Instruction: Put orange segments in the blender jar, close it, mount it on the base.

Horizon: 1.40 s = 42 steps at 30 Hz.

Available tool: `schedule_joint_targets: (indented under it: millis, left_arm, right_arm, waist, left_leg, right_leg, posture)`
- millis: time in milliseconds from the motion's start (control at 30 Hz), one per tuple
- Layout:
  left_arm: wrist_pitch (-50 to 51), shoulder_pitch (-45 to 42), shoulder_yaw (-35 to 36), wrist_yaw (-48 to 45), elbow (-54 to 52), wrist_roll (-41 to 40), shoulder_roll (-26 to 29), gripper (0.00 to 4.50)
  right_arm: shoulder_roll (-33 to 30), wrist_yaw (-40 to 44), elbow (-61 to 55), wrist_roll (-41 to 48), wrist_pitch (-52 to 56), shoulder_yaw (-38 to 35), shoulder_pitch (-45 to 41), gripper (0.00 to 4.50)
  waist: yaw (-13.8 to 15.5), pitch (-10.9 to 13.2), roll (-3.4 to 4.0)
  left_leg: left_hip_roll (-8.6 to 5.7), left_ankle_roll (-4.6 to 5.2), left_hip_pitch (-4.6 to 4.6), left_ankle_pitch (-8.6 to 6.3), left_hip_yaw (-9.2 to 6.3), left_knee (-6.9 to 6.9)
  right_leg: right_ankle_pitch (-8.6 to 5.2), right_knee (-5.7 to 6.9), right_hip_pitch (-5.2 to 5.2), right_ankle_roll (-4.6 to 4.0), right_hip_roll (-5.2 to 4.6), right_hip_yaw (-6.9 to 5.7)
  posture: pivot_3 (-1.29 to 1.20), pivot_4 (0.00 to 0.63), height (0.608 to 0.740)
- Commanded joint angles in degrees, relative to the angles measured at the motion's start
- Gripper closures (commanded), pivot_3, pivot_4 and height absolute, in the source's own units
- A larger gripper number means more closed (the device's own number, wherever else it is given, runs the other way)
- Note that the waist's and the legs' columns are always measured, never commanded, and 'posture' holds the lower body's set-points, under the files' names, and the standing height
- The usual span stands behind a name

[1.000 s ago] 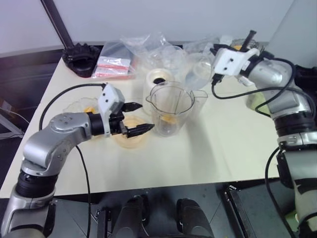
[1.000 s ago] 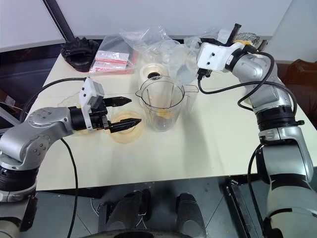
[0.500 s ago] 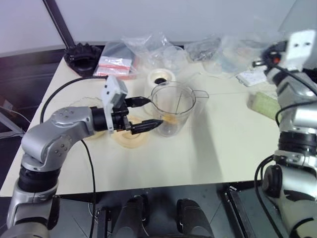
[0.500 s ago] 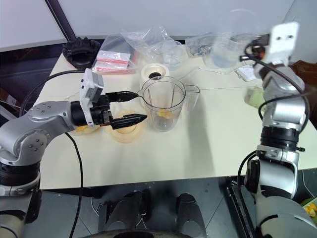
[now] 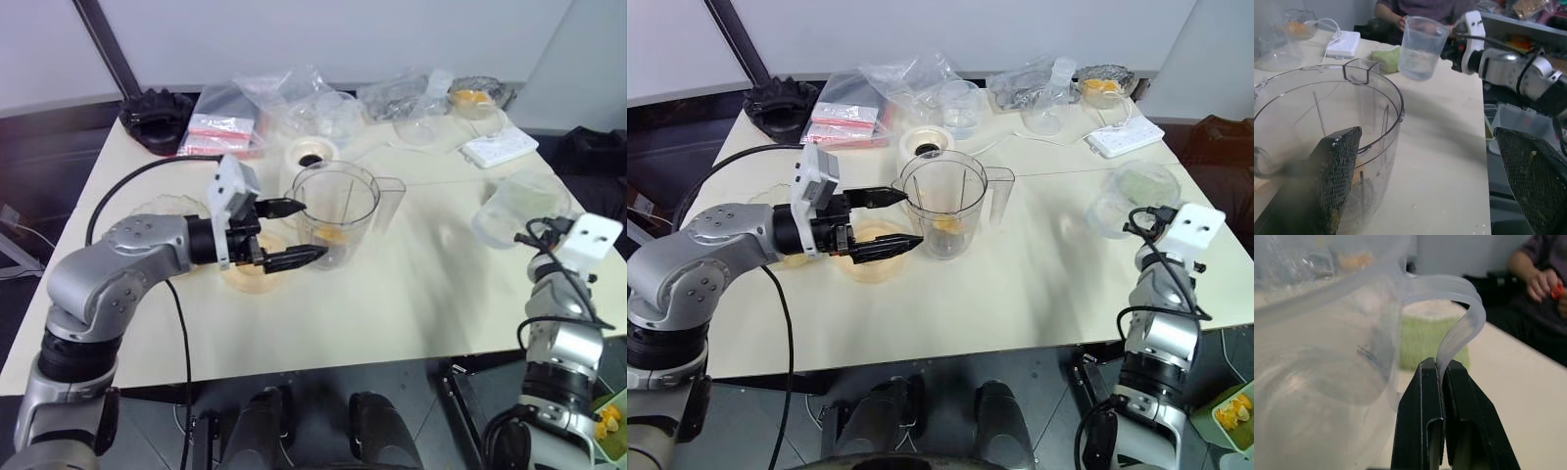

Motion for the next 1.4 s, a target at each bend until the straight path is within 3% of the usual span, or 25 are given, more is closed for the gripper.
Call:
schedule_joint_targets:
  millis: [33, 367, 867, 1000, 1200, 1400]
  left_arm:
    - [-0.24, 0.77, 0.16, -1.12, -1.30, -0.26, 0.96, 0.00]
    - [0.37, 2.93, 0.04, -2.37, -2.85, -0.07, 2.61, 0.00]
    - [-0.42, 3.37, -0.90, -2.21, -2.55, 0.90, 2.56, 0.00]
    - [-0.61, 3.33, -1.18, -2.26, -2.37, 1.25, 2.47, 0.00]
    - [-0.58, 3.30, -1.17, -2.28, -2.28, 1.56, 2.23, 0.00]
    - [-0.71, 3.28, -1.36, -2.22, -1.93, 1.85, 1.97, 0.00]
  right_arm:
    - [1.42, -3.75, -0.56, -0.51, -5.26, -0.79, 0.59, 4.48]
    - [2.89, -9.47, 5.89, -1.79, -10.82, 0.33, 3.53, 4.48]
    - [2.43, -10.16, 13.05, -0.47, -13.06, 0.82, 3.77, 4.48]
    - [1.44, -9.50, 16.36, 0.10, -13.79, 0.60, 3.11, 3.19]
    - [-0.12, -8.70, 18.43, -0.04, -14.89, 1.26, 3.36, 0.03]
    - [0.34, -6.48, 14.96, 1.07, -14.57, 1.93, 5.53, 0.03]
  waist:
    - [0.11, -0.01, -0.02]
    - [0.18, -0.01, -0.02]
    - [0.15, -0.01, -0.02]
    - [0.18, -0.01, -0.02]
    - [-0.09, -0.02, -0.03]
    - [0.04, -0.02, -0.03]
  left_leg:
    - [0.00, 0.00, 0.00, 0.00, 0.00, 0.00]
    - [0.06, -0.01, 0.01, 0.00, -0.03, 0.03]
    - [0.14, -0.01, 0.02, 0.00, -0.03, 0.03]
    - [0.14, -0.01, 0.02, 0.00, -0.03, 0.03]
    - [0.14, -0.01, 0.03, 0.00, -0.03, 0.04]
    - [0.22, -0.01, 0.04, 0.00, -0.01, 0.02]
  right_leg:
    - [0.00, 0.00, 0.00, 0.00, 0.01, 0.00]
    - [-0.02, -0.04, 0.05, -0.05, 0.07, 0.04]
    - [-0.03, -0.05, 0.06, -0.06, 0.12, 0.04]
    - [-0.03, -0.06, 0.07, -0.06, 0.12, 0.04]
    - [-0.03, -0.09, 0.10, -0.06, 0.12, 0.05]
    - [-0.03, -0.09, 0.08, -0.06, 0.18, 0.05]
  posture:
    - [0.00, 0.150, 0.740]
    - [0.00, 0.150, 0.740]
    - [0.00, 0.150, 0.740]
    - [0.00, 0.150, 0.740]
    - [0.00, 0.150, 0.740]
    - [0.00, 0.150, 0.740]
